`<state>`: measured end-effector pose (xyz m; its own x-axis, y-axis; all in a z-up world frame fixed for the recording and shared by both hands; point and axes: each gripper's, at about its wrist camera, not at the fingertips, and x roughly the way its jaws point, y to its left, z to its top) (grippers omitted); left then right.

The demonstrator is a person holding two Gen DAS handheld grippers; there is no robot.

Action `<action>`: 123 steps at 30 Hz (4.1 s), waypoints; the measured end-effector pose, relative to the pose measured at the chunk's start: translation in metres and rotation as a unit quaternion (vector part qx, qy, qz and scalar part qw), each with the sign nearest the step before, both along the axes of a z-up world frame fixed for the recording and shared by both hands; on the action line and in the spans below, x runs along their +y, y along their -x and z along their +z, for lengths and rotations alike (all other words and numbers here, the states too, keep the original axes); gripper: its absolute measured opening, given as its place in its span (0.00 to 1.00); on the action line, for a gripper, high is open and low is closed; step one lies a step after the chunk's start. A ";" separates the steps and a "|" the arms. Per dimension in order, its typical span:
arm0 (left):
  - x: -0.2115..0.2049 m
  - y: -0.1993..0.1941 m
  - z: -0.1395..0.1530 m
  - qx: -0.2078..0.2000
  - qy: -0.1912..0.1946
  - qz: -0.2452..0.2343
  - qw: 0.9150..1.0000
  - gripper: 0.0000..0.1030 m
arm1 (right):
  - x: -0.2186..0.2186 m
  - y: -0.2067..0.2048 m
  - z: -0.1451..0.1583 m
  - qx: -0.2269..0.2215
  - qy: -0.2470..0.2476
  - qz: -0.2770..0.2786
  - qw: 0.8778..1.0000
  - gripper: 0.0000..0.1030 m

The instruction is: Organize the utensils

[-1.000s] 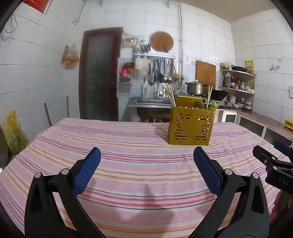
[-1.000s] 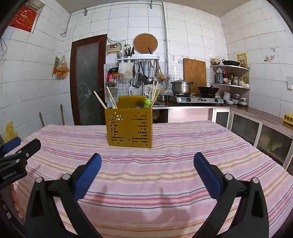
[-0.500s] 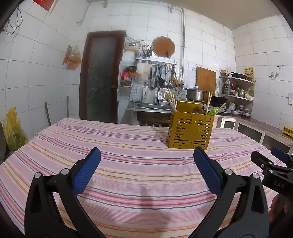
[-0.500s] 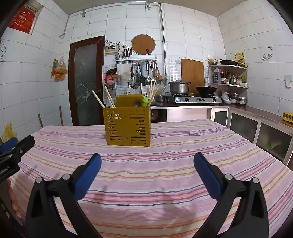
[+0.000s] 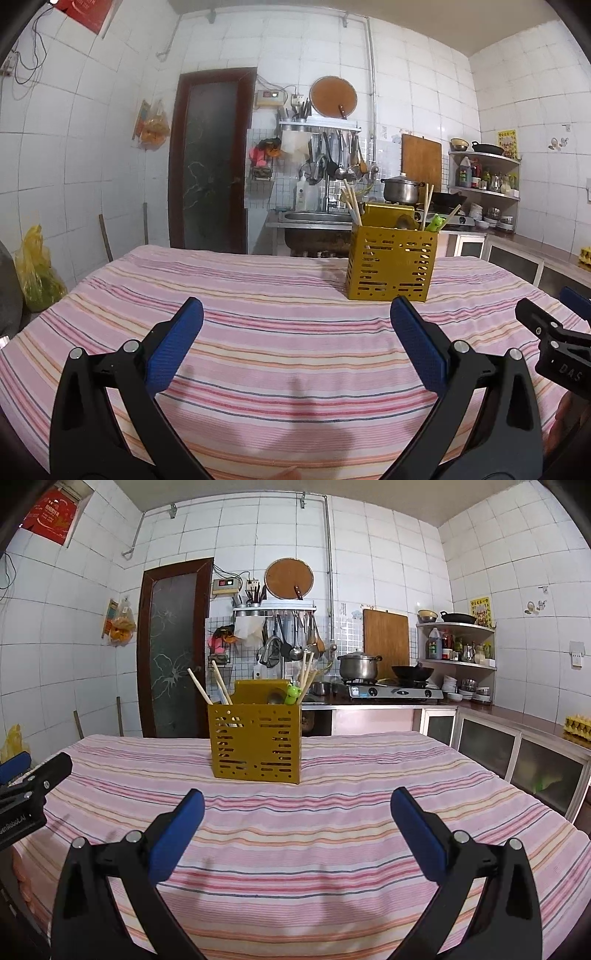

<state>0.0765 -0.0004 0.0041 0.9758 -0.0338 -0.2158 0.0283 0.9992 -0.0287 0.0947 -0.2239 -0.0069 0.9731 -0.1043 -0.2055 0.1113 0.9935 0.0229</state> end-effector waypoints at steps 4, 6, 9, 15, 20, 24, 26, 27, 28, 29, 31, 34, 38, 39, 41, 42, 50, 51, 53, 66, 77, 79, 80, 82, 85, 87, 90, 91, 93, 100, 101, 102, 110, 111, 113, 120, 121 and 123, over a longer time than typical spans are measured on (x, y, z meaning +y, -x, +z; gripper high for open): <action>-0.003 0.001 0.000 0.001 -0.008 -0.004 1.000 0.95 | -0.001 0.001 0.000 0.000 -0.001 0.000 1.000 0.96; -0.004 0.002 0.000 -0.001 -0.011 -0.005 1.000 0.95 | -0.001 0.000 0.000 0.001 -0.001 0.000 1.000 0.96; -0.005 0.004 0.000 -0.004 -0.012 -0.015 1.000 0.95 | -0.001 0.001 -0.001 0.002 -0.002 0.000 1.000 0.96; -0.005 0.004 -0.002 0.000 -0.013 -0.033 0.999 0.95 | 0.000 0.000 -0.001 0.000 0.000 -0.001 1.000 0.96; -0.003 0.004 -0.003 0.001 -0.011 -0.033 0.999 0.95 | 0.000 0.000 -0.001 0.000 0.001 -0.001 1.000 0.96; -0.002 0.003 -0.003 0.003 -0.011 -0.028 1.000 0.95 | 0.000 0.001 0.000 -0.001 0.003 -0.002 1.000 0.96; -0.003 0.004 -0.002 0.002 -0.010 -0.028 1.000 0.95 | 0.000 0.001 0.000 -0.001 0.003 -0.002 1.000 0.96; -0.003 0.004 -0.002 0.002 -0.010 -0.028 1.000 0.95 | 0.000 0.001 0.000 -0.001 0.003 -0.002 1.000 0.96; -0.003 0.004 -0.002 0.002 -0.010 -0.028 1.000 0.95 | 0.001 0.001 0.000 -0.001 0.003 -0.002 1.000 0.96; -0.003 0.004 -0.002 0.002 -0.010 -0.028 1.000 0.95 | 0.001 0.002 0.001 -0.002 0.003 -0.002 1.000 0.96; -0.002 0.004 -0.002 0.000 -0.010 -0.029 1.000 0.95 | 0.000 0.002 0.001 -0.002 0.003 -0.002 1.000 0.96; -0.002 0.005 -0.002 -0.001 -0.010 -0.028 1.000 0.95 | -0.001 0.003 0.002 -0.002 0.003 -0.003 1.000 0.96; -0.004 0.006 -0.001 -0.002 -0.010 -0.029 1.000 0.95 | -0.001 0.004 0.002 -0.003 0.003 -0.003 1.000 0.96; -0.004 0.006 -0.001 -0.002 -0.010 -0.029 1.000 0.95 | -0.001 0.004 0.002 -0.003 0.003 -0.003 1.000 0.96; -0.004 0.006 -0.001 -0.003 -0.010 -0.029 1.000 0.95 | -0.001 0.004 0.002 -0.003 0.003 -0.003 1.000 0.96; -0.004 0.007 -0.001 -0.004 -0.010 -0.030 1.000 0.95 | -0.001 0.004 0.001 -0.002 0.003 -0.003 1.000 0.96; -0.005 0.008 -0.001 -0.008 -0.011 -0.031 0.999 0.95 | -0.002 0.005 0.002 -0.004 0.003 -0.004 1.000 0.96; -0.005 0.008 -0.002 -0.007 -0.010 -0.031 0.999 0.95 | -0.002 0.005 0.002 -0.004 0.003 -0.004 1.000 0.96; -0.005 0.008 -0.002 -0.008 -0.010 -0.031 0.999 0.95 | -0.003 0.005 0.002 -0.004 0.002 -0.005 1.000 0.96; -0.006 0.008 -0.002 -0.008 -0.010 -0.032 0.999 0.95 | -0.004 0.005 0.002 -0.004 0.002 -0.007 1.000 0.96; -0.006 0.008 -0.002 -0.007 -0.009 -0.032 0.999 0.95 | -0.005 0.005 0.002 -0.004 0.002 -0.008 1.000 0.96; -0.007 0.008 -0.002 -0.007 -0.009 -0.032 0.999 0.95 | -0.005 0.005 0.002 -0.004 0.002 -0.008 1.000 0.96; -0.006 0.008 -0.002 -0.006 -0.008 -0.032 0.999 0.95 | -0.005 0.005 0.002 -0.004 0.002 -0.008 1.000 0.96; -0.007 0.008 -0.002 -0.006 -0.008 -0.032 0.999 0.95 | -0.005 0.005 0.002 -0.004 0.002 -0.007 1.000 0.96; -0.007 0.008 -0.002 -0.006 -0.008 -0.031 0.999 0.95 | -0.005 0.005 0.002 -0.005 0.002 -0.007 1.000 0.96; -0.007 0.008 -0.002 -0.006 -0.008 -0.031 0.999 0.95 | -0.005 0.005 0.002 -0.004 0.002 -0.008 1.000 0.96; -0.007 0.008 -0.002 -0.006 -0.008 -0.031 0.999 0.95 | -0.005 0.005 0.002 -0.005 0.002 -0.007 1.000 0.96; -0.007 0.008 -0.002 -0.006 -0.008 -0.031 0.999 0.95 | -0.005 0.005 0.002 -0.004 0.002 -0.007 1.000 0.96; -0.007 0.008 -0.002 -0.006 -0.008 -0.031 0.999 0.95 | -0.005 0.005 0.002 -0.004 0.002 -0.007 1.000 0.96; -0.007 0.008 -0.002 -0.007 -0.008 -0.032 0.999 0.95 | -0.008 0.007 0.002 -0.006 -0.001 -0.011 1.000 0.96; -0.007 0.009 -0.002 -0.007 -0.008 -0.032 0.999 0.95 | -0.008 0.007 0.002 -0.006 -0.001 -0.012 1.000 0.96; -0.007 0.009 -0.003 -0.007 -0.007 -0.032 0.999 0.95 | -0.008 0.007 0.002 -0.006 -0.001 -0.012 1.000 0.96; -0.008 0.009 -0.002 -0.008 -0.008 -0.030 0.999 0.95 | -0.010 0.007 0.002 -0.007 -0.002 -0.012 1.000 0.96; -0.008 0.009 -0.002 -0.008 -0.008 -0.030 0.999 0.95 | -0.010 0.007 0.002 -0.006 -0.002 -0.012 1.000 0.96; -0.008 0.010 -0.002 -0.009 -0.009 -0.029 1.000 0.95 | -0.009 0.008 0.002 -0.006 -0.001 -0.012 1.000 0.96; -0.010 0.014 0.002 -0.016 -0.014 -0.027 0.999 0.95 | -0.009 0.008 0.002 -0.007 -0.001 -0.012 1.000 0.96; -0.010 0.014 0.002 -0.016 -0.014 -0.027 0.999 0.95 | -0.009 0.008 0.002 -0.007 -0.001 -0.012 1.000 0.96; -0.010 0.014 0.001 -0.016 -0.014 -0.027 0.999 0.95 | -0.010 0.008 0.002 -0.007 -0.001 -0.012 1.000 0.96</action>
<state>0.0622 -0.0106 0.0055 0.9793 -0.0808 -0.1856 0.0824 0.9966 0.0010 0.0870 -0.2335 -0.0049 0.9731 -0.1272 -0.1920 0.1346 0.9905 0.0264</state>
